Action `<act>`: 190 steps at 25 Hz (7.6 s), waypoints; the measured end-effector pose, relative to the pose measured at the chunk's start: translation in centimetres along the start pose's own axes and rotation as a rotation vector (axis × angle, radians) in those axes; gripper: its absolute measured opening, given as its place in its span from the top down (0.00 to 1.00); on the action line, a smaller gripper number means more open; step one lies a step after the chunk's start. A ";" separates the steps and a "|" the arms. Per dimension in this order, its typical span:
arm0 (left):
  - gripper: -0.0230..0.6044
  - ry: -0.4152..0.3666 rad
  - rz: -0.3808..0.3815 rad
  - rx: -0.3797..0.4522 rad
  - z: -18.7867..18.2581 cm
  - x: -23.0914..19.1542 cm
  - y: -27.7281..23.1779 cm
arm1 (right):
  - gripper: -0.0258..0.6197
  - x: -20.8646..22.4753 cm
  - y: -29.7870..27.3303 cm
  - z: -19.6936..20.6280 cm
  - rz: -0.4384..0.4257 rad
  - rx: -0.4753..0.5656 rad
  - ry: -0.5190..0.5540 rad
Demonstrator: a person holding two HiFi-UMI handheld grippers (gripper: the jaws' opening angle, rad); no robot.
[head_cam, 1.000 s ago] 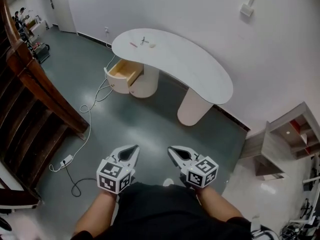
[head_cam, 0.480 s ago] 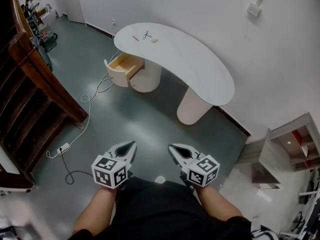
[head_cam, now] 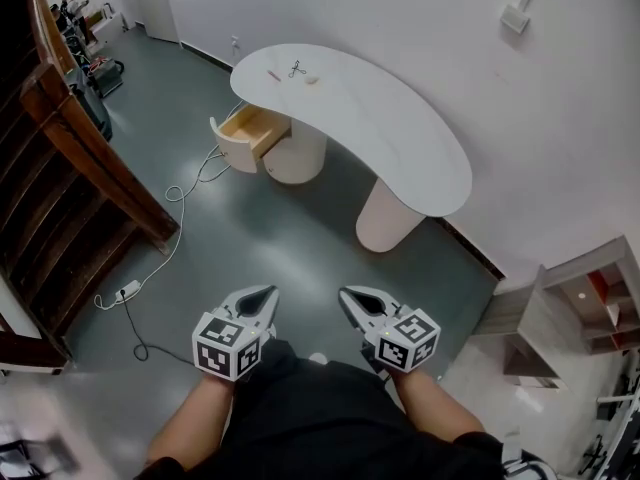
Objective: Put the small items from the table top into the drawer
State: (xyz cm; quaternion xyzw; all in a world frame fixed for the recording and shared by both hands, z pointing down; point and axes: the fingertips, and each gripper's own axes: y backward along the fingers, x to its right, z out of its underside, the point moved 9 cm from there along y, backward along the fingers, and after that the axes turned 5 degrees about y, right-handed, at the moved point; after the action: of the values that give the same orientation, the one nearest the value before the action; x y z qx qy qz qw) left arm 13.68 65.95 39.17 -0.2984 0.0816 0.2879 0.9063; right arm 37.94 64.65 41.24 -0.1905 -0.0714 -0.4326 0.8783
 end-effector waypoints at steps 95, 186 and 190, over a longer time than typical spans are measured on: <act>0.94 -0.119 -0.011 -0.043 -43.0 -49.1 -40.8 | 0.96 46.6 -53.3 -29.4 0.160 -0.062 0.043; 0.94 0.079 -0.147 -0.106 -34.1 -63.8 -29.1 | 0.83 33.1 -76.7 -14.7 -0.178 -0.688 0.498; 0.94 0.106 -0.177 -0.115 -32.9 -64.4 -28.3 | 0.83 33.1 -79.5 -12.1 -0.214 -0.742 0.502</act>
State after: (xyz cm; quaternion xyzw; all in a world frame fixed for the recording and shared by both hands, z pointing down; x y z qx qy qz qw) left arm -22.20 -2.43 47.15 -0.3709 0.0862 0.1950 0.9039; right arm -4.72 -8.37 61.45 -0.3727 0.2840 -0.5500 0.6914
